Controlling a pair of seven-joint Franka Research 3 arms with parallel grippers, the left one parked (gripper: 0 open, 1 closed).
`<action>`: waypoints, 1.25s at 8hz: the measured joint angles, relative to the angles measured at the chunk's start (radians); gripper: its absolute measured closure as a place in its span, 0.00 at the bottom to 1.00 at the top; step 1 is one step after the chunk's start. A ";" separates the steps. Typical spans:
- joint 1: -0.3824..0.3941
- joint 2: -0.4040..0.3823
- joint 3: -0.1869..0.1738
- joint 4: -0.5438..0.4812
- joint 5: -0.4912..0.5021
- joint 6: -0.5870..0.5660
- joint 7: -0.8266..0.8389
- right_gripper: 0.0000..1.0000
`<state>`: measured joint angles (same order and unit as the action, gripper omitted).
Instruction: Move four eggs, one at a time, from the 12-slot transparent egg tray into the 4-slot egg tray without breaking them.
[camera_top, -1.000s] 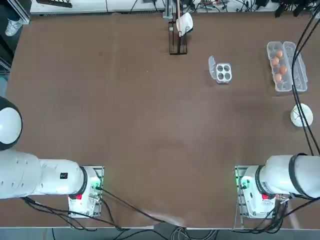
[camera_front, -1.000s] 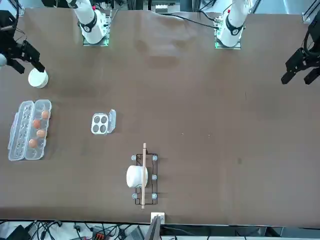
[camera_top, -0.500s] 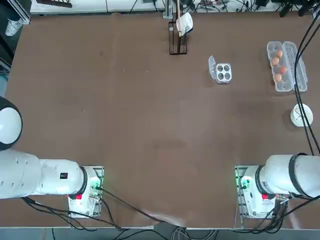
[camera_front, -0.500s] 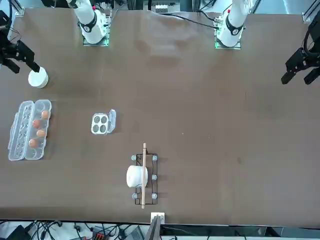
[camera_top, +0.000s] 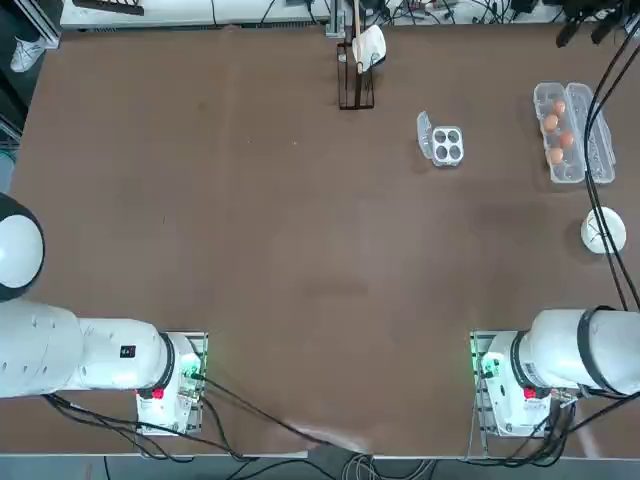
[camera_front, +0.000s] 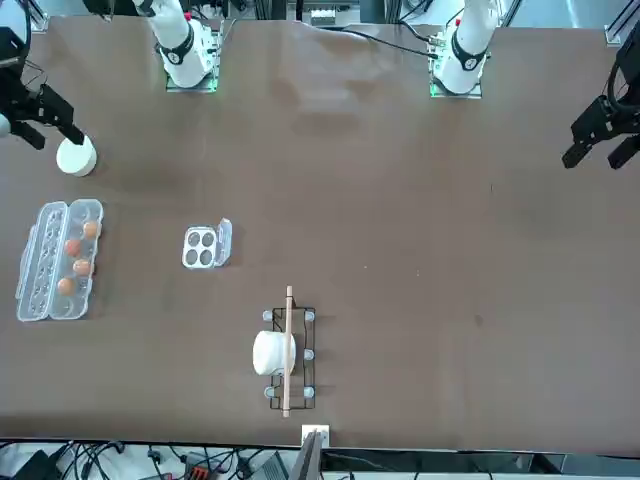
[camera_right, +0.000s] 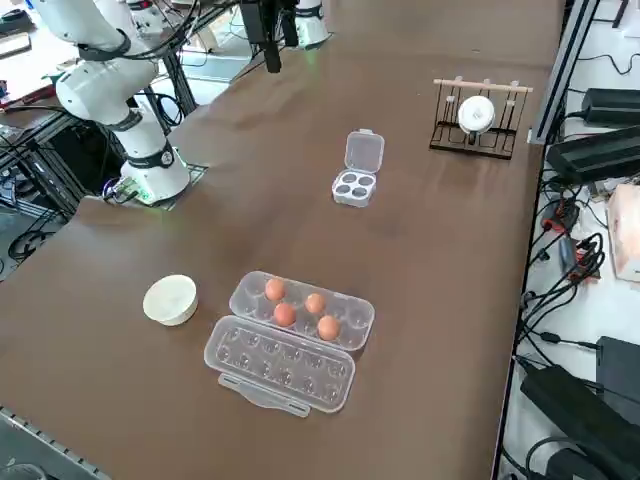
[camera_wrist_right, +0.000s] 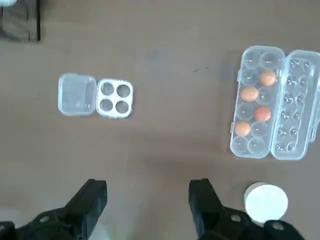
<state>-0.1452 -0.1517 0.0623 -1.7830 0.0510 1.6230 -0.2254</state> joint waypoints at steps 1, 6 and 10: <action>-0.008 0.001 -0.015 -0.025 0.000 0.003 -0.100 0.00; -0.131 0.041 -0.042 -0.309 -0.002 0.384 -0.721 0.00; -0.212 0.213 -0.047 -0.349 -0.004 0.647 -1.165 0.00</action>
<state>-0.3576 0.0617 0.0148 -2.1323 0.0475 2.2703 -1.3904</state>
